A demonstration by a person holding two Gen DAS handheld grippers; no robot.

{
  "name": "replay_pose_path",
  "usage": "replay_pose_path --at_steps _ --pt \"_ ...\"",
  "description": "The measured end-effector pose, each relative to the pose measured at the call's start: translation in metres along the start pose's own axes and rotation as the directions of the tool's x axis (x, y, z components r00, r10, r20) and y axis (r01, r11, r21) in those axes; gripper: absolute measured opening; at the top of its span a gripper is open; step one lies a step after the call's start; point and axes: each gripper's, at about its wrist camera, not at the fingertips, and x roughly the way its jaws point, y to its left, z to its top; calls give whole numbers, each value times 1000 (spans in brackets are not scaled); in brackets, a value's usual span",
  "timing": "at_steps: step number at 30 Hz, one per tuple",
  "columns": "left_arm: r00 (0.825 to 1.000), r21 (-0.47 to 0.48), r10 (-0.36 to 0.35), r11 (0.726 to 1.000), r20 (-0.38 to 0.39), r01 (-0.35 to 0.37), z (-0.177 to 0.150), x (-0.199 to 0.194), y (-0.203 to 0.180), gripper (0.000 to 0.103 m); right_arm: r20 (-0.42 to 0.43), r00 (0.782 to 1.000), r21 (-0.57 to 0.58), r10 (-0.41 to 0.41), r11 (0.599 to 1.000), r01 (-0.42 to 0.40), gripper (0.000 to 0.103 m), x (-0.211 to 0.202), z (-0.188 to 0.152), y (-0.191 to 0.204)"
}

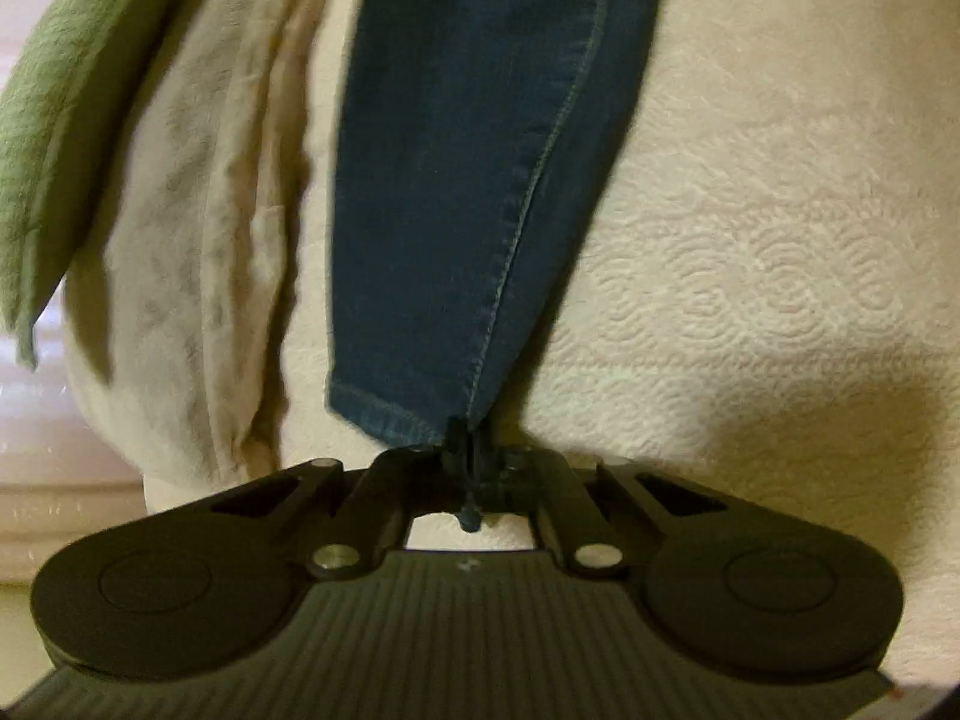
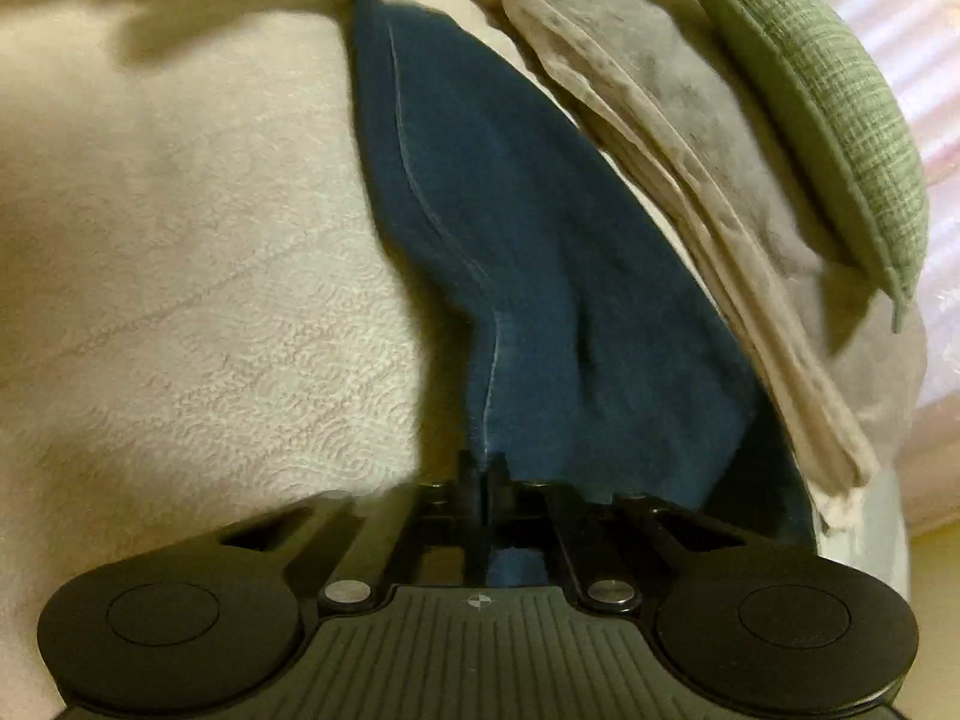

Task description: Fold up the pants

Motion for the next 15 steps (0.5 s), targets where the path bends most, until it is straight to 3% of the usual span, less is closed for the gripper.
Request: replay_pose_path --at_steps 2,6,8,11,13,15 --pt "1000 -60 4 998 3 -3 -9 -25 10 1 11 999 27 31 999 -31 0 -20 7 -1" --pt "998 -148 -18 989 -61 9 -51 -112 16 1 51 993 15 103 994 -104 0 -72 22 22" --pt "993 -188 -58 981 -98 39 -73 -148 -1 1 27 991 15 131 991 -131 0 -72 22 41" --pt "987 -211 -110 974 -118 84 -81 -158 -38 1 -7 990 -7 141 990 -141 0 -48 12 57" --pt "982 -231 -126 968 -137 92 -80 -146 -59 4 -3 992 -26 128 991 -128 6 -49 7 61" --pt "977 -257 -117 964 -176 69 -85 -132 -72 12 26 992 36 127 991 -128 33 -69 2 54"
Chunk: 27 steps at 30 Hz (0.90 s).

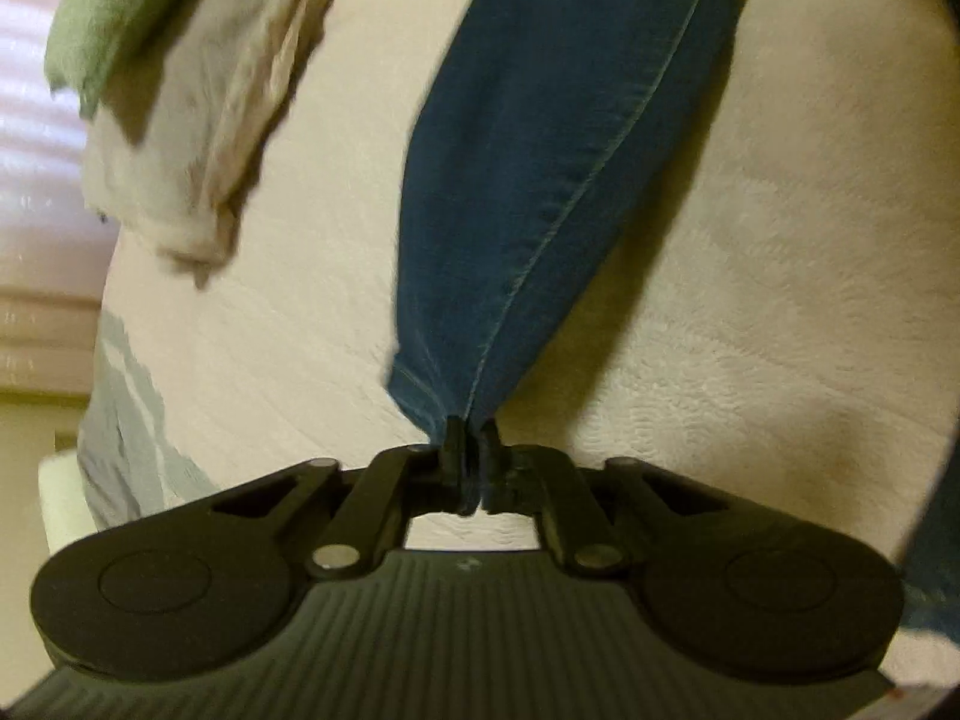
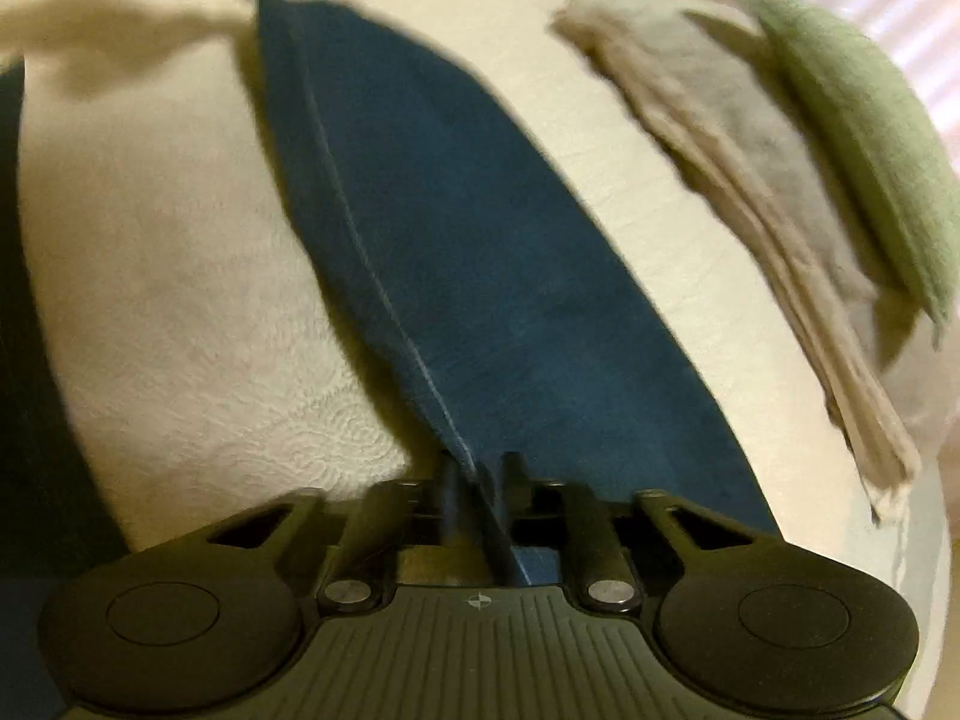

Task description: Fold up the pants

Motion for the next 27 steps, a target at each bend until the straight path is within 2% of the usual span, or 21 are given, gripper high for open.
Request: replay_pose_path --at_steps 1,2,4,8,12,14,20,24,27 --pt "1000 -7 18 1000 -18 -18 -4 5 -3 18 9 1000 41 0 999 0 41 -13 -4 -1" --pt "999 -21 36 999 -41 -37 -8 7 -6 19 19 1000 98 -7 995 5 50 -28 -10 -6" --pt "998 -90 31 995 -62 -37 -18 -6 -5 19 21 1000 203 -11 979 7 51 -53 -19 -13" --pt "998 -241 0 970 -57 -13 -34 -50 1 20 -36 999 419 -21 907 34 51 -105 -64 -28" --pt "999 -333 -35 943 -31 23 -38 -92 -10 23 -104 994 476 -38 876 83 51 -150 -112 -26" --pt "997 -358 -72 931 0 67 -37 -122 -33 28 -133 991 470 -29 878 89 51 -166 -135 -20" --pt "994 -340 -106 934 30 110 -30 -186 -118 34 -160 987 455 2 887 72 51 -196 -198 1" --pt "993 -248 -116 962 27 119 -23 -204 -179 37 -176 984 385 4 920 65 51 -197 -227 22" --pt "995 -120 -95 988 -7 94 -23 -192 -214 42 -207 978 376 -26 921 104 52 -200 -247 30"
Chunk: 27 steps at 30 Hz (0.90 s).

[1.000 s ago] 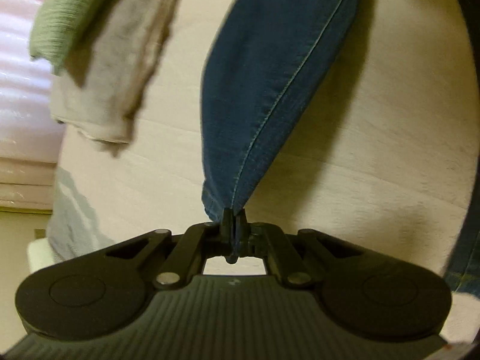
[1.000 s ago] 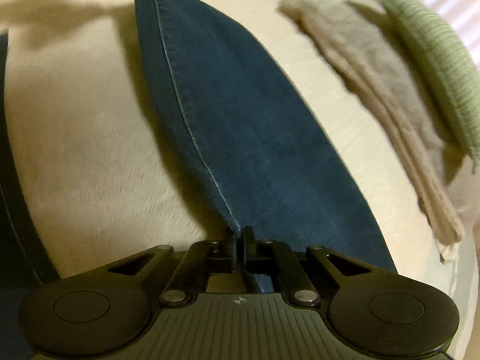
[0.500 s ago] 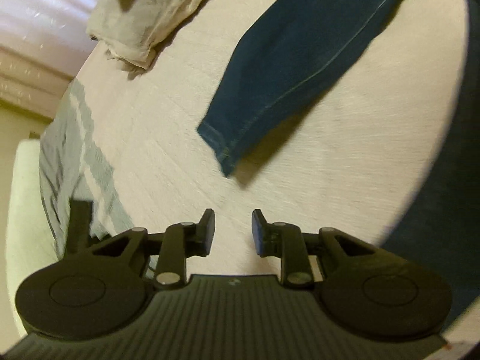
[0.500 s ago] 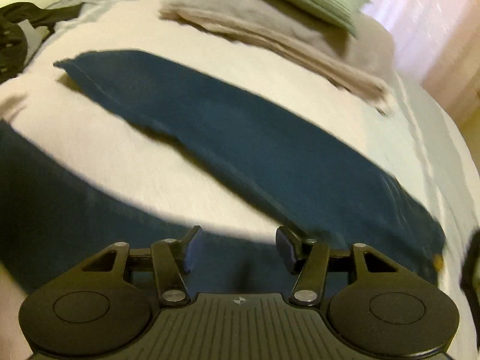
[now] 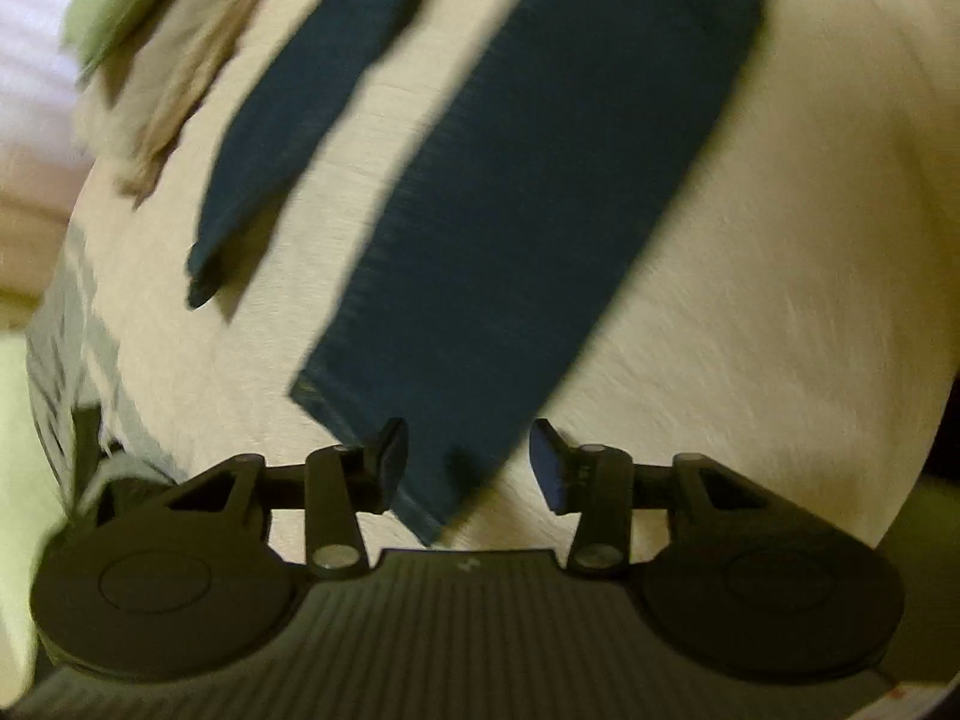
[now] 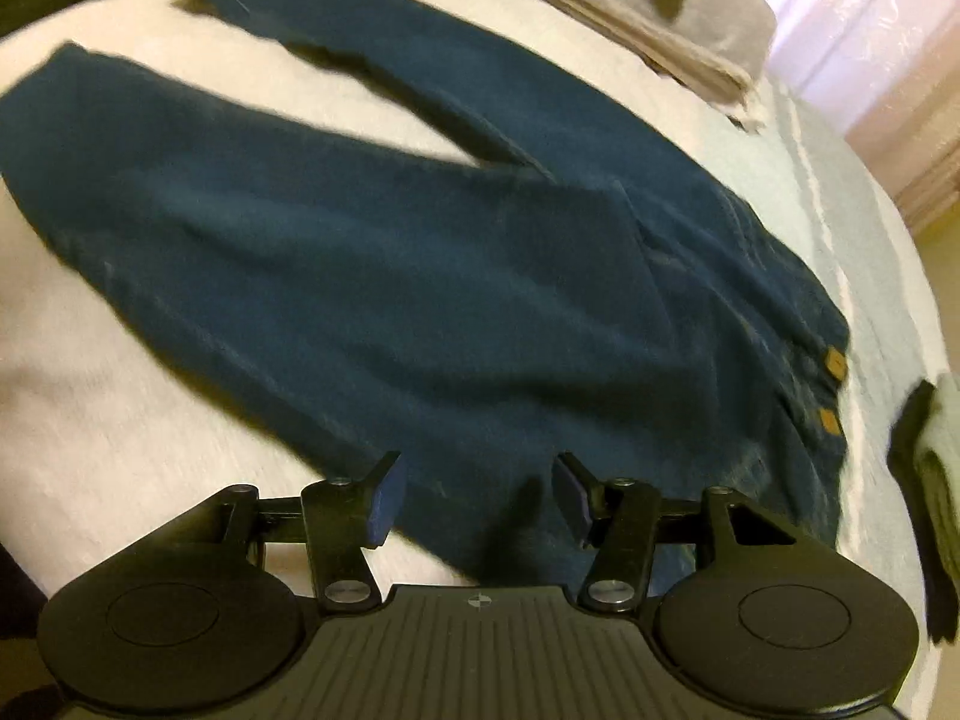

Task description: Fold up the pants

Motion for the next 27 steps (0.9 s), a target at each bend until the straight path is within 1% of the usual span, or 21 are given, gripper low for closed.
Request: replay_pose_path --at_steps 3,5,6,7,8,11,13,14,15,16,17,19,21,23,25,27 --pt "997 105 78 991 -10 -77 -5 23 -19 42 -13 999 2 -44 999 44 55 5 -14 1" --pt "995 134 101 986 12 -102 -8 36 -20 35 -27 995 -20 -91 996 90 57 10 -23 3" --pt "995 144 99 984 21 -101 -8 40 -20 27 -30 994 -15 -102 995 102 58 11 -27 2" --pt "996 149 90 984 27 -93 -9 41 -18 5 -33 993 -4 -110 994 110 58 11 -31 0" --pt "996 146 88 985 32 -91 -11 41 -15 2 -39 991 -1 -128 992 128 58 9 -34 -2" --pt "997 109 57 992 54 -63 -21 18 -2 1 -47 985 34 -167 985 168 58 -3 -43 -6" --pt "999 91 6 996 44 -10 -33 -8 0 1 -52 982 91 -180 979 184 59 -11 -49 -17" --pt "999 92 -33 995 32 30 -40 -19 -4 1 -57 981 118 -188 974 193 59 -14 -50 -23" --pt "998 105 -54 993 19 51 -47 -26 -10 1 -62 979 144 -192 969 199 59 -17 -52 -26" --pt "997 114 -72 991 6 70 -52 -30 -17 1 -65 979 175 -195 963 203 59 -21 -54 -30" --pt "997 102 -83 991 -1 83 -56 -31 -21 1 -67 978 211 -196 956 206 59 -24 -56 -35" --pt "996 53 -87 995 -19 88 -56 -27 -23 2 -75 978 287 -193 935 206 59 -27 -58 -49" --pt "996 22 -81 996 -36 82 -51 -25 -21 2 -85 977 372 -196 903 213 60 -29 -63 -67" --pt "996 -20 -77 997 -47 76 -48 -28 -16 6 -97 976 452 -195 865 218 60 -28 -70 -89" --pt "996 -60 -72 996 -55 68 -46 -36 -9 8 -96 974 536 -203 814 223 60 -28 -79 -117" --pt "996 -102 -56 994 -71 49 -38 -42 -4 9 -96 973 622 -209 751 222 60 -25 -90 -148"
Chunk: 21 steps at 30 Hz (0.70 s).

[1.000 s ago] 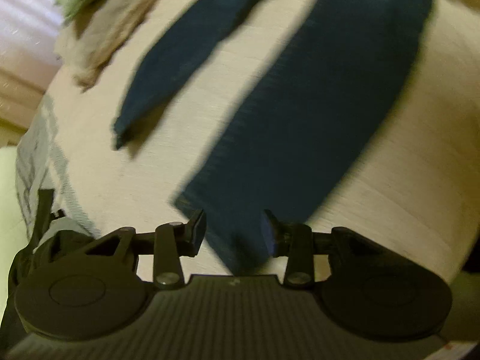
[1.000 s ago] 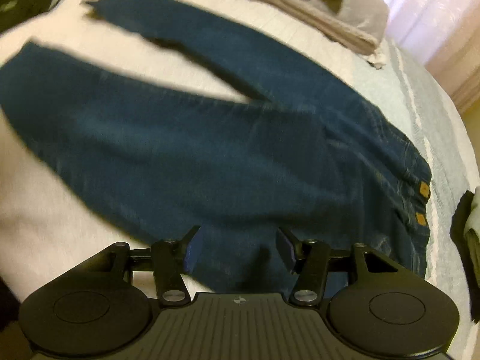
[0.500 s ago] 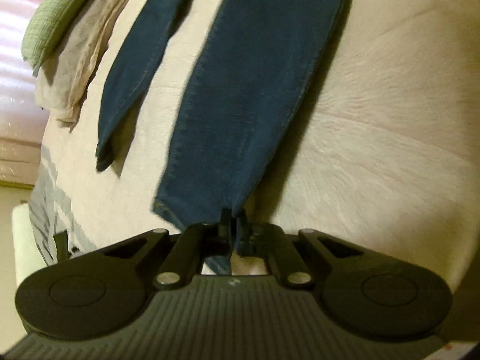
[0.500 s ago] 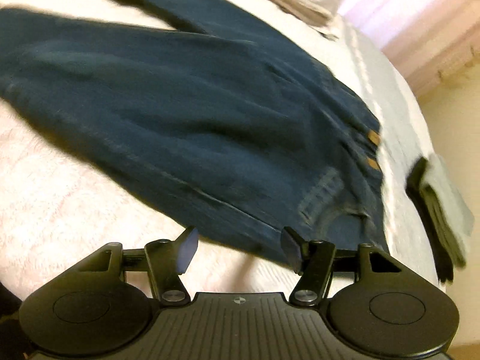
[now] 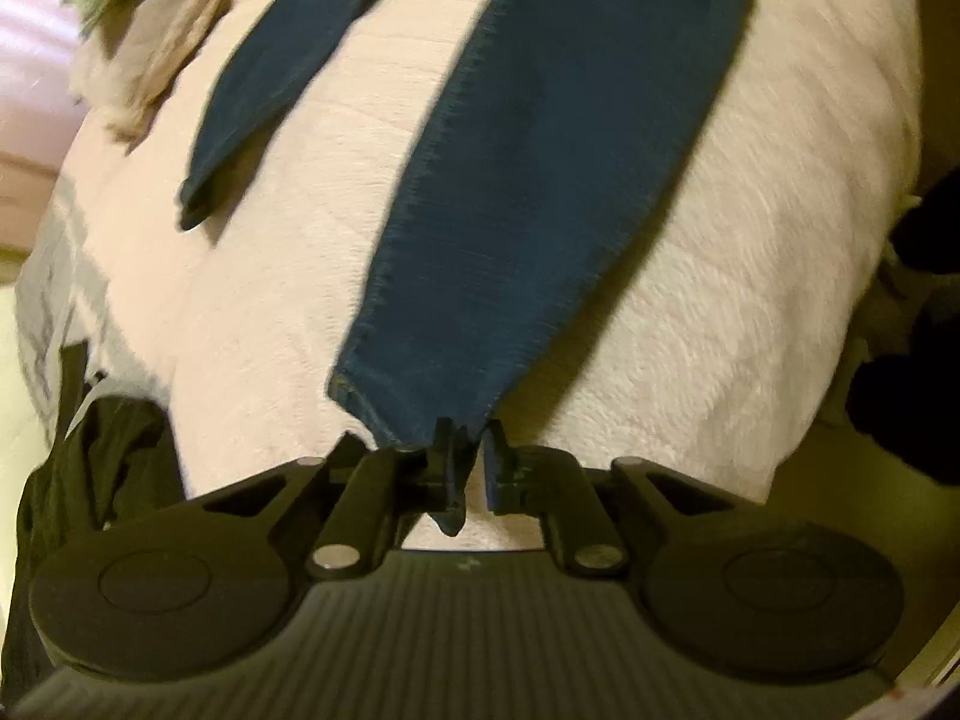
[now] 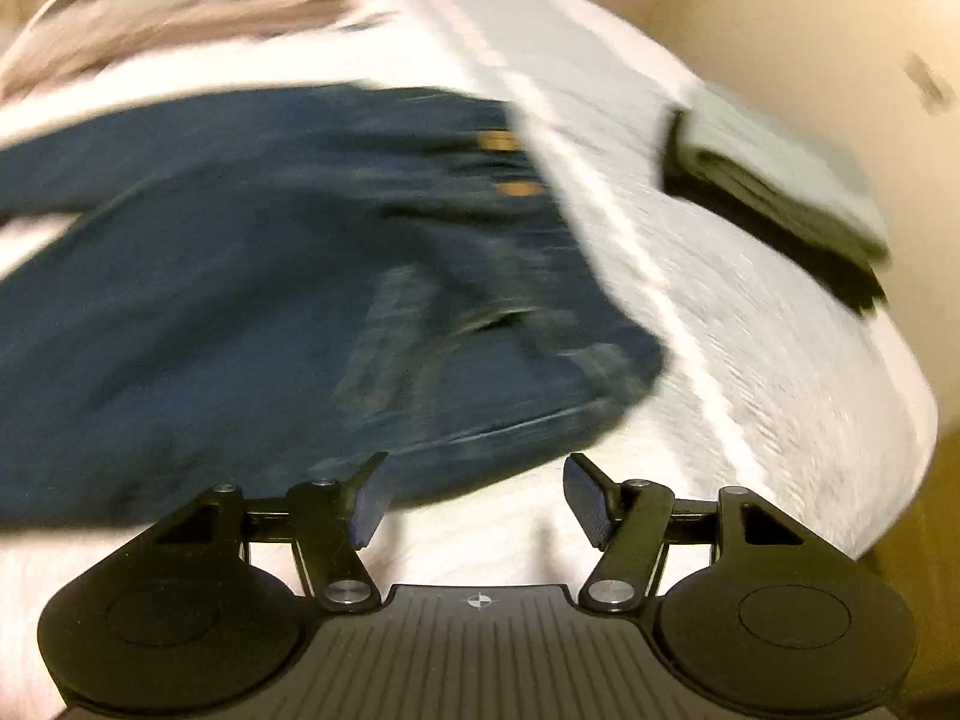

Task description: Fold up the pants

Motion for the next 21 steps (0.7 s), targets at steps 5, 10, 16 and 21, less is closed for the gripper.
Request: replay_pose_path --at_steps 5,10,16,21 --pt "999 -91 38 995 -5 -38 52 -18 -2 10 10 998 317 62 946 -62 60 45 15 -79" --pt "999 -136 23 991 35 -18 140 -31 -31 11 67 970 518 234 823 -235 60 95 21 -134" --pt "990 -69 -46 996 133 55 245 -43 -71 11 99 934 612 343 720 -329 16 104 19 -169" --pt "978 -10 -90 996 186 94 300 -53 -87 11 117 930 573 348 742 -349 10 90 17 -191"
